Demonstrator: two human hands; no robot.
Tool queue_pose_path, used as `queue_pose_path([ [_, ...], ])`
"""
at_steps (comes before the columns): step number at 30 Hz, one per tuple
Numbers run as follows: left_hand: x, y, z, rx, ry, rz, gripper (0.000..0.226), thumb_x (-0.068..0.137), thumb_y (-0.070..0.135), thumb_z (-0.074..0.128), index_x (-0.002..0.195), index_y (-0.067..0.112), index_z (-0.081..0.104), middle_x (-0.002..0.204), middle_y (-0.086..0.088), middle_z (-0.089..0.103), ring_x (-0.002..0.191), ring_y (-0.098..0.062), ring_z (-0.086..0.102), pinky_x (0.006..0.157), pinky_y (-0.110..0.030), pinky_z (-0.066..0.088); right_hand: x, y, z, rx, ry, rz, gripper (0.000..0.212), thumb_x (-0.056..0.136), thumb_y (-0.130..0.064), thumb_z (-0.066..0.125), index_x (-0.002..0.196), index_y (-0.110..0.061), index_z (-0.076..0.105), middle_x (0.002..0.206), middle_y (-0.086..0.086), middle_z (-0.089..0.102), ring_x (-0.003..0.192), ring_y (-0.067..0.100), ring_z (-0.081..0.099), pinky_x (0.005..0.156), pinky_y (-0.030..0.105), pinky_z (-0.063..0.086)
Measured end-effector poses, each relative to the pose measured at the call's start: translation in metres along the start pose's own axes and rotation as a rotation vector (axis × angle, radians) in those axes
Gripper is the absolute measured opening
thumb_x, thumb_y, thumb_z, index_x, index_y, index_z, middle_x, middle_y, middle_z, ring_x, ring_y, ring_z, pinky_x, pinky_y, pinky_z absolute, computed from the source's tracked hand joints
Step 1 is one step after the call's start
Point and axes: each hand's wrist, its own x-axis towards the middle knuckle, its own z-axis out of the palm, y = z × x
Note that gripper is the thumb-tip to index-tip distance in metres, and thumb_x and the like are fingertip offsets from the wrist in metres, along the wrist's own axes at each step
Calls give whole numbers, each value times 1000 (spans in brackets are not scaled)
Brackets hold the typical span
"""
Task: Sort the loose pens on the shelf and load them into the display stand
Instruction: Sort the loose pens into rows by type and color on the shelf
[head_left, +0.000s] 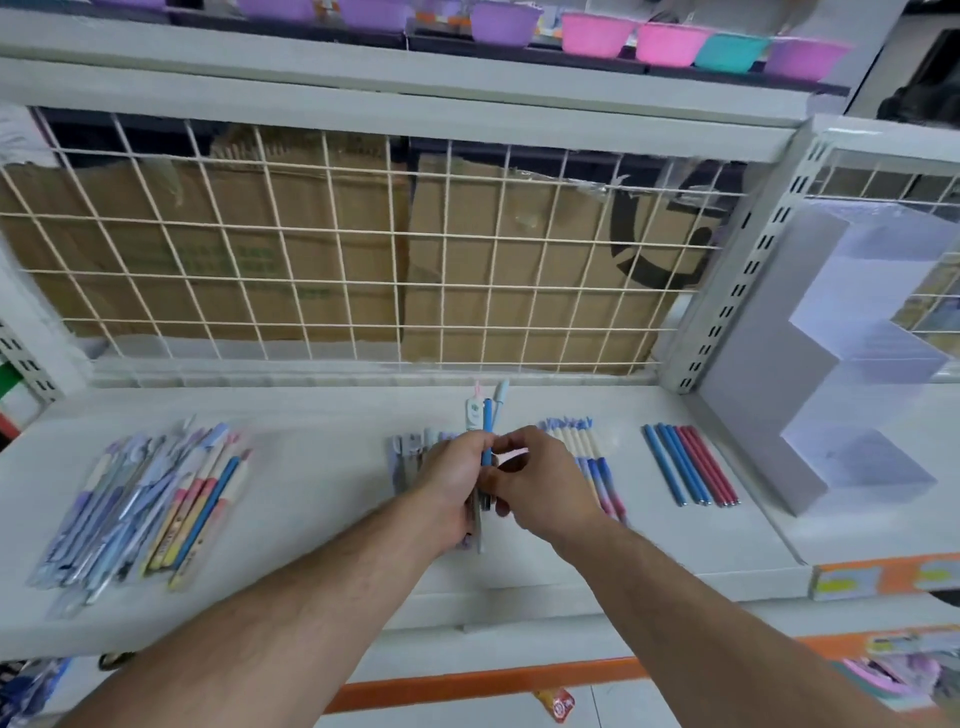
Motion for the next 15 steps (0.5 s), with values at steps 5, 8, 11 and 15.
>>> queue_pose_path([
  [5, 17, -11, 40, 26, 57, 18, 17, 93, 12, 49, 82, 8, 60, 54, -3, 43, 43, -17, 39, 43, -23, 33, 8, 25, -41, -25, 74, 21, 18, 89, -8, 64, 100, -21, 59, 68, 3, 69, 44, 6, 59, 41, 20, 44],
  [8, 27, -18, 61, 9, 67, -7, 18, 93, 8, 48, 77, 16, 50, 53, 2, 31, 41, -11, 28, 42, -18, 24, 18, 50, -69, -168, 203, 20, 15, 88, -13, 63, 101, -20, 61, 81, 3, 70, 60, 16, 65, 54, 27, 53],
  [11, 32, -24, 80, 11, 73, -2, 17, 94, 8, 48, 79, 14, 51, 53, 1, 33, 43, -13, 30, 41, -19, 25, 26, 73, -98, -318, 275, 36, 11, 89, -19, 61, 100, -21, 62, 81, -2, 67, 62, 12, 63, 50, 23, 47],
  [15, 31, -26, 100, 19, 88, 3, 13, 94, 6, 48, 83, 12, 53, 56, 0, 36, 45, -13, 32, 41, -22, 27, 37, 95, -137, -505, 313, 97, 8, 89, -18, 59, 95, -17, 63, 77, -4, 61, 66, 13, 57, 48, 23, 38],
])
